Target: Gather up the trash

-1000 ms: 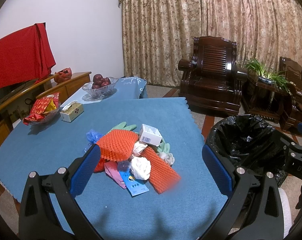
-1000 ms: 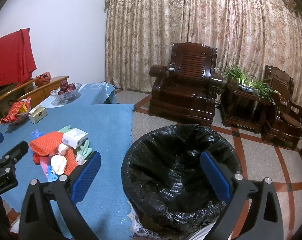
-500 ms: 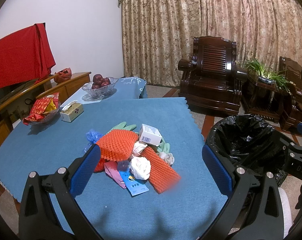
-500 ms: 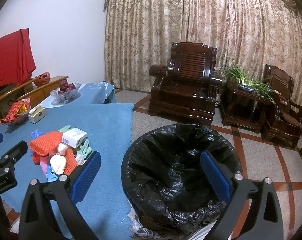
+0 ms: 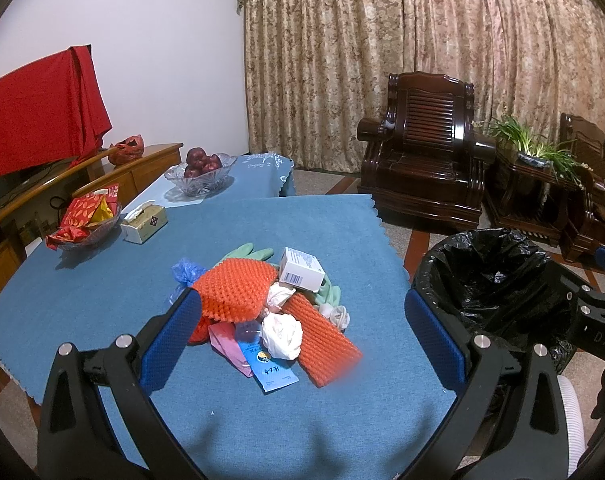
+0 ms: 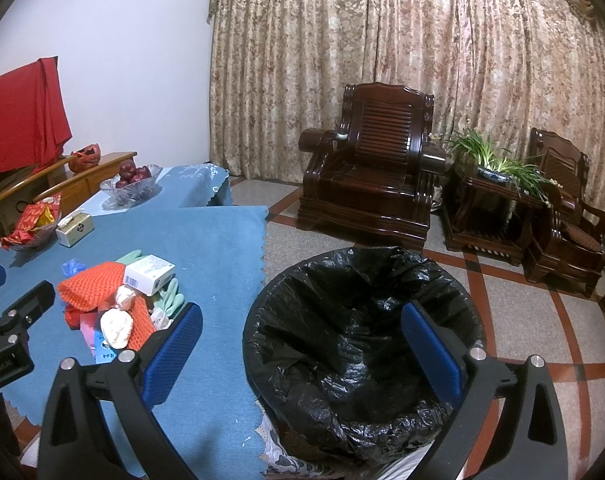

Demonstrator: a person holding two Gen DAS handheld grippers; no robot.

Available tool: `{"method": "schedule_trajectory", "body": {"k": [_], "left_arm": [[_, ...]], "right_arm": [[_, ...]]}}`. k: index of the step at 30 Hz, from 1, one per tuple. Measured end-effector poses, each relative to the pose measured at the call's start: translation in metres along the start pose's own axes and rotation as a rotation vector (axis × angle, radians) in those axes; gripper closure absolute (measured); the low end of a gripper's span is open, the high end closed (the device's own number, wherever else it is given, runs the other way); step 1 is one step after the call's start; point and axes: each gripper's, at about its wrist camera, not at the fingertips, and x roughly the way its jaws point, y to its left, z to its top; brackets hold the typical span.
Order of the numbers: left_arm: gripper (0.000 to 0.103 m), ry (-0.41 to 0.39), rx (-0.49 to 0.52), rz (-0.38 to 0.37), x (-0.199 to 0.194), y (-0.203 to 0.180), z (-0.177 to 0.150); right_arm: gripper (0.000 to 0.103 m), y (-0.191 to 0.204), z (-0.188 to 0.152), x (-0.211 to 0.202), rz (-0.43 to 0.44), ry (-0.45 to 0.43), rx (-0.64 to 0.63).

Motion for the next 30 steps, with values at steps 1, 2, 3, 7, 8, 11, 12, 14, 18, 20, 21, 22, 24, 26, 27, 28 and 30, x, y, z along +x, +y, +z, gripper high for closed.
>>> {"method": "schedule_trajectory", "body": {"k": [1,2,3,7,8,11,12,14,18,20,21,22,24,26,27,28,30], "left_arm": [[0.005,0.0,0.0,0.0,0.0,0.0,0.0],[0.005,0.0,0.0,0.0,0.0,0.0,0.0],[0.005,0.0,0.0,0.0,0.0,0.0,0.0],[0.005,0.001,-0.001,0.0,0.0,0.0,0.0],[0.005,0.001,-0.001,0.0,0.0,0.0,0.0],[0.005,0.001,-0.001,0.0,0.0,0.0,0.0],[0.005,0.001,-0.001,0.0,0.0,0.0,0.0],[0.005,0.002,-0.001,0.0,0.0,0.0,0.0],[0.005,0.002,-0.001,0.0,0.0,0.0,0.0],[0.005,0.004,-0.003,-0.001,0.0,0.0,0.0],[0.005,0.005,-0.004,-0.001,-0.001,0.0,0.0],[0.005,0.004,-0.004,0.0,-0.001,0.0,0.0],[0.005,0.002,-0.008,0.007,0.002,0.003,0.0],[0.005,0.001,-0.017,0.02,0.009,0.009,-0.001],[0.005,-0.003,-0.026,0.039,0.011,0.014,0.0],[0.005,-0.005,-0.033,0.054,0.014,0.016,-0.001],[0.005,-0.011,-0.055,0.081,0.018,0.033,0.0]], "right_arm": [[0.006,0.0,0.0,0.0,-0.001,0.002,0.0],[0.006,0.0,0.0,0.0,0.001,0.002,0.0],[0.006,0.0,0.0,0.0,0.001,0.001,0.001],[0.006,0.0,0.0,0.0,0.0,0.002,0.001],[0.006,0.0,0.0,0.001,0.0,0.002,0.002],[0.006,-0.002,-0.001,0.001,0.001,0.003,0.002],[0.006,-0.002,-0.001,0.001,0.001,0.003,0.002],[0.006,-0.002,-0.002,0.001,0.001,0.004,0.001],[0.006,-0.001,-0.004,0.003,0.002,0.008,0.0],[0.006,0.001,-0.005,0.006,0.005,0.013,-0.003],[0.006,0.002,-0.005,0.008,0.009,0.017,-0.006],[0.006,0.003,-0.004,0.008,0.011,0.017,-0.008],[0.006,0.008,-0.002,0.011,0.02,0.018,-0.018],[0.006,0.013,0.002,0.014,0.032,0.018,-0.028],[0.006,0.015,0.003,0.016,0.042,0.019,-0.031],[0.006,0.018,0.004,0.019,0.055,0.024,-0.032],[0.006,0.025,0.007,0.026,0.083,0.031,-0.032]]}}
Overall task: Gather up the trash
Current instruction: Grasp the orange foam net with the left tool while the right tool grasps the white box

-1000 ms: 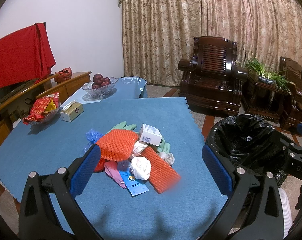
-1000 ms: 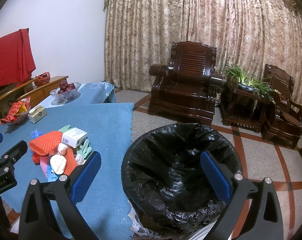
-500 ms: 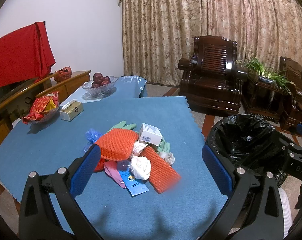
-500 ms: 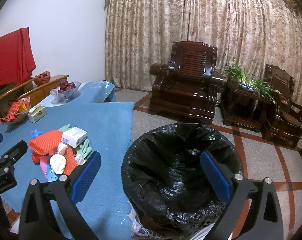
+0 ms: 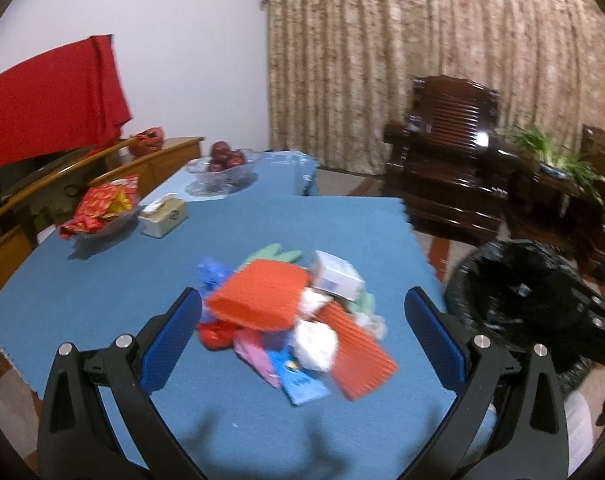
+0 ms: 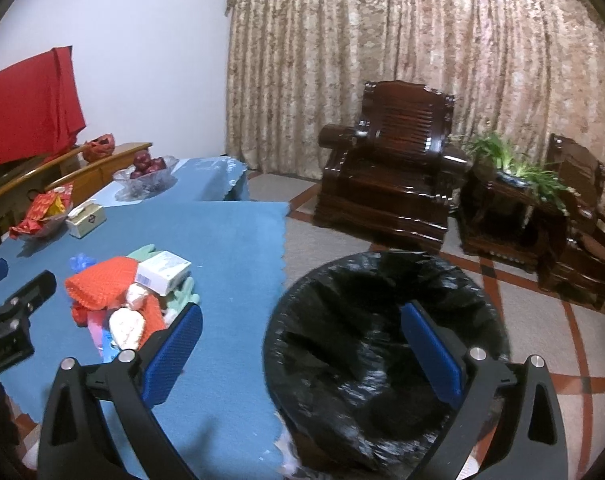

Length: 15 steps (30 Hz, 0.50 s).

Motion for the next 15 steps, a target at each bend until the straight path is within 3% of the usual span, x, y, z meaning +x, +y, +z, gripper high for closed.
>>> {"method": "schedule_trajectory", "body": {"k": [7,15], "left_arm": [[0.005,0.0,-0.031,0.121,0.03,0.049,0.002],[0.005,0.052,-0.047,0.131,0.078,0.074,0.004]], "right_arm": [[0.01,0.037,0.015,0.038,0.073,0.015,-0.035],[0.022,0.092,0.027,0.106,0.167,0.092,-0.045]]}}
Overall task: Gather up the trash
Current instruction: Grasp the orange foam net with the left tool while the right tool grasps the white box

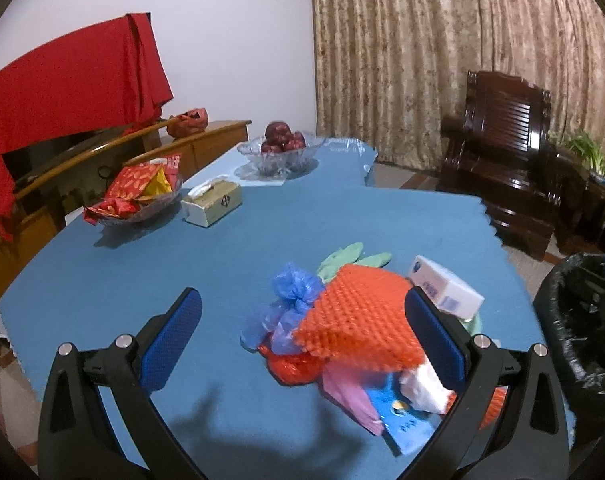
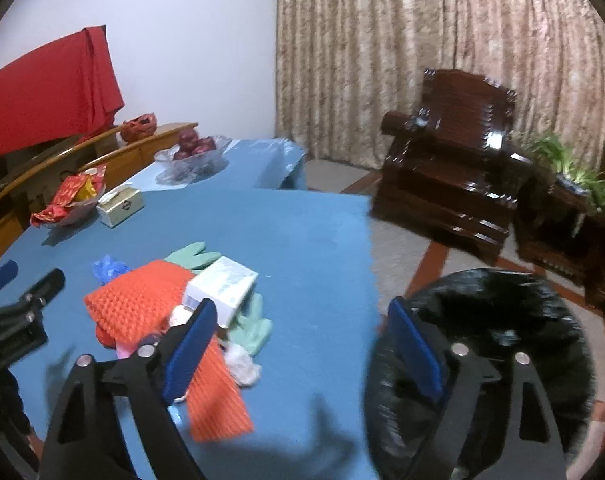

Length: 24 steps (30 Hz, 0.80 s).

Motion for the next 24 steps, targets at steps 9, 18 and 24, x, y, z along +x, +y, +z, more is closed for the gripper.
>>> {"method": "schedule_trajectory", "body": {"k": [9,18,24], "left_arm": [[0.006,0.044,0.021,0.019,0.04,0.014,-0.002],[0.019,0.089,-0.004,0.003,0.059,0.028,-0.009],[0.019,0.089,-0.02,-0.02,0.063,0.029,-0.008]], "right_arm": [[0.025,0.038,-0.001,0.068,0.06,0.125,-0.01],[0.025,0.054,0.004,0.099,0.059,0.173,-0.01],[0.025,0.054,0.003,0.123,0.056,0.219,0.004]]}}
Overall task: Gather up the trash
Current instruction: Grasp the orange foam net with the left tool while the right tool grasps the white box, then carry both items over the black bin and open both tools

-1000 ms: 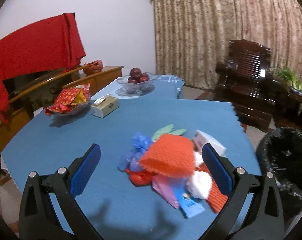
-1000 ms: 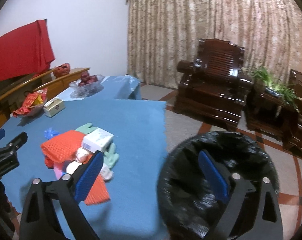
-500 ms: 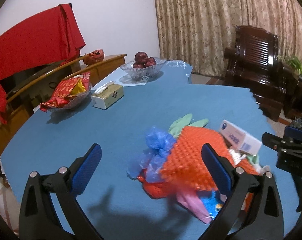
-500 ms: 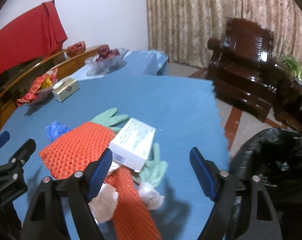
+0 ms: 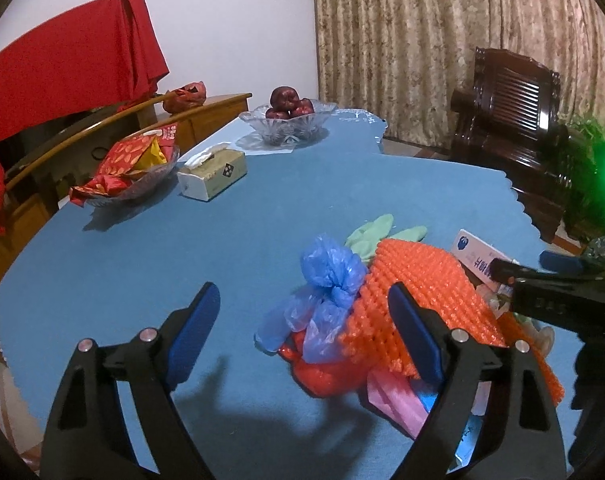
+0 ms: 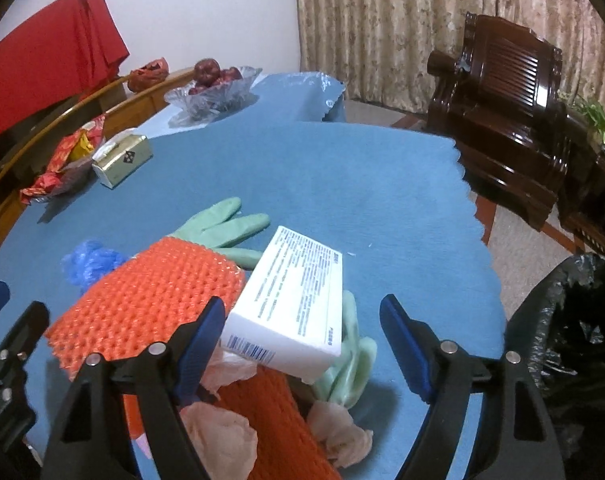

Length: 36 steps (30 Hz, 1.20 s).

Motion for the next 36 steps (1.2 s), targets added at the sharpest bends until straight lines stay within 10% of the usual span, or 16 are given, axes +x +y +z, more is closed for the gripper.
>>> {"method": "schedule_trajectory", "body": {"k": [5,14,22,36], "left_arm": [[0.019,0.014,0.006,-0.034,0.003,-0.006,0.0],[0.02,0.082,0.009,-0.137,0.014,-0.028,-0.007],[0.09,0.14,0.023,-0.221,0.025,-0.043,-0.018],[0.092,0.009,0.065,-0.266,-0.03,-0.073,0.004]], "right_arm": [[0.042,-0.006,-0.001,0.012,0.053,0.05,0.023],[0.044,-0.01,-0.007,-0.013,0.061,0.012,-0.033],[0.044,-0.03,-0.019,-0.038,0.051,-0.015,-0.035],[0.045,-0.062,-0.021,-0.101,0.033,-0.159,-0.013]]}}
